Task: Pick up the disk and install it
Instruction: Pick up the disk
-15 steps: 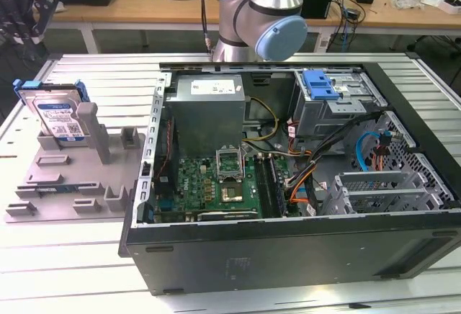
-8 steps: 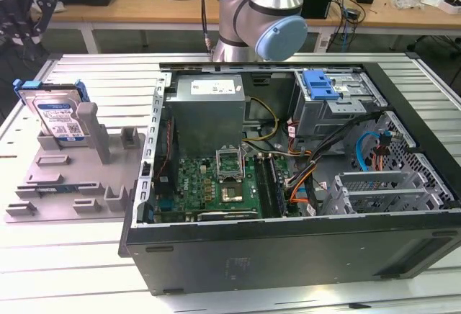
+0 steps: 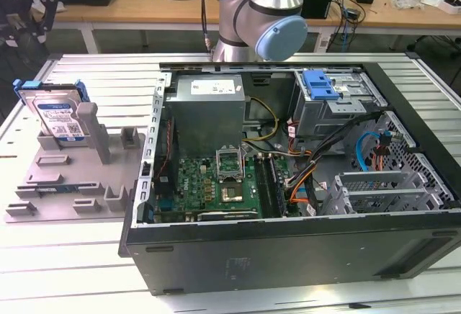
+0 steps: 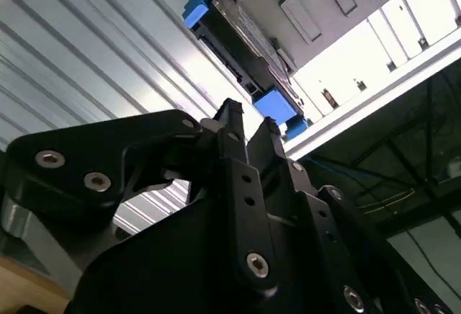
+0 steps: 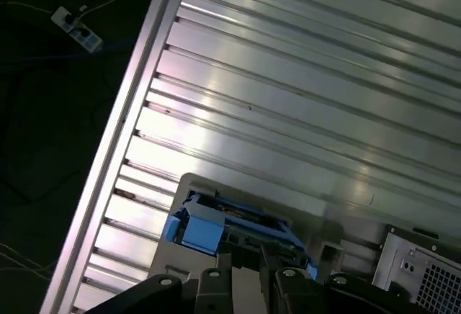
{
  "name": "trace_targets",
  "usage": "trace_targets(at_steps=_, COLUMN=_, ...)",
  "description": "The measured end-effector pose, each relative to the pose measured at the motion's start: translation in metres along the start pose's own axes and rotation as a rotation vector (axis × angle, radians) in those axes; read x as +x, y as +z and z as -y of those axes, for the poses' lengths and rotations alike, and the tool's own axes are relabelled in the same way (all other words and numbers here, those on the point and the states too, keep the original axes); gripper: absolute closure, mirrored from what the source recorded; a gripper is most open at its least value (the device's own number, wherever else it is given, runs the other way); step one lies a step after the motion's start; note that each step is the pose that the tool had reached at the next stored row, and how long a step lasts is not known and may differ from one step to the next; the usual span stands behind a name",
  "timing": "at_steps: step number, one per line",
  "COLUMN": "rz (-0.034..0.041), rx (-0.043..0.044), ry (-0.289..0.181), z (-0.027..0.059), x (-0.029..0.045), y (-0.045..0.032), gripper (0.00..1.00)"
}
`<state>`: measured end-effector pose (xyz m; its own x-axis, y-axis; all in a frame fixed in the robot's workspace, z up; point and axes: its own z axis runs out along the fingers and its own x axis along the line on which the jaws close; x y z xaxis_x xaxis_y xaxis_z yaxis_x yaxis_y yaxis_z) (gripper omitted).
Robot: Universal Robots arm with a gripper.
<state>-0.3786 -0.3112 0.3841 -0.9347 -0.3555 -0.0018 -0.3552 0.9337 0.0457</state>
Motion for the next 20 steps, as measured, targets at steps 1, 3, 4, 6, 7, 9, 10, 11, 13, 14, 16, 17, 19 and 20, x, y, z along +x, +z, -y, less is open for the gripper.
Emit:
trace_targets(at_steps=1, rz=-0.0014, rx=-0.0002, ry=-0.02, z=0.0, x=0.0, y=0.0001, gripper=0.64)
trace_targets(at_steps=3, rz=-0.0057, rx=-0.0008, ry=-0.084, z=0.0, x=0.0, y=0.0004, gripper=0.64)
trace_targets(at_steps=4, rz=-0.0069, rx=-0.001, ry=-0.101, z=0.0, x=0.0, y=0.0005, gripper=0.64)
trace_targets(at_steps=6, rz=-0.0117, rx=-0.0017, ry=-0.173, z=0.0, x=0.0, y=0.0009, gripper=0.63)
trace_targets(at_steps=7, rz=-0.0135, rx=-0.002, ry=-0.2, z=0.0001, x=0.0, y=0.0011, gripper=0.56)
trace_targets(at_steps=9, rz=-0.0162, rx=-0.0025, ry=-0.24, z=0.0001, x=0.0, y=0.0014, gripper=0.56)
trace_targets(at_steps=10, rz=-0.0172, rx=-0.0026, ry=-0.255, z=0.0001, x=0.0, y=0.0015, gripper=0.56)
trace_targets(at_steps=11, rz=-0.0193, rx=-0.0029, ry=-0.285, z=0.0001, x=0.0, y=0.0017, gripper=0.56)
trace_targets(at_steps=13, rz=-0.0227, rx=-0.0034, ry=-0.338, z=0.0001, x=0.0, y=0.0021, gripper=0.56)
trace_targets(at_steps=14, rz=-0.0241, rx=-0.0036, ry=-0.359, z=0.0002, x=0.0, y=0.0023, gripper=0.56)
trace_targets(at_steps=16, rz=-0.0267, rx=-0.0039, ry=-0.4, z=0.0001, x=0.0, y=0.0027, gripper=0.56)
trace_targets(at_steps=17, rz=-0.0296, rx=-0.0042, ry=-0.448, z=0.0002, x=0.0, y=0.0031, gripper=0.56)
trace_targets(at_steps=19, rz=-0.0338, rx=-0.0044, ry=-0.522, z=0.0002, x=0.0, y=0.0036, gripper=0.56)
trace_targets(at_steps=20, rz=-0.0354, rx=-0.0043, ry=-0.55, z=0.0002, x=0.0, y=0.0037, gripper=0.56)
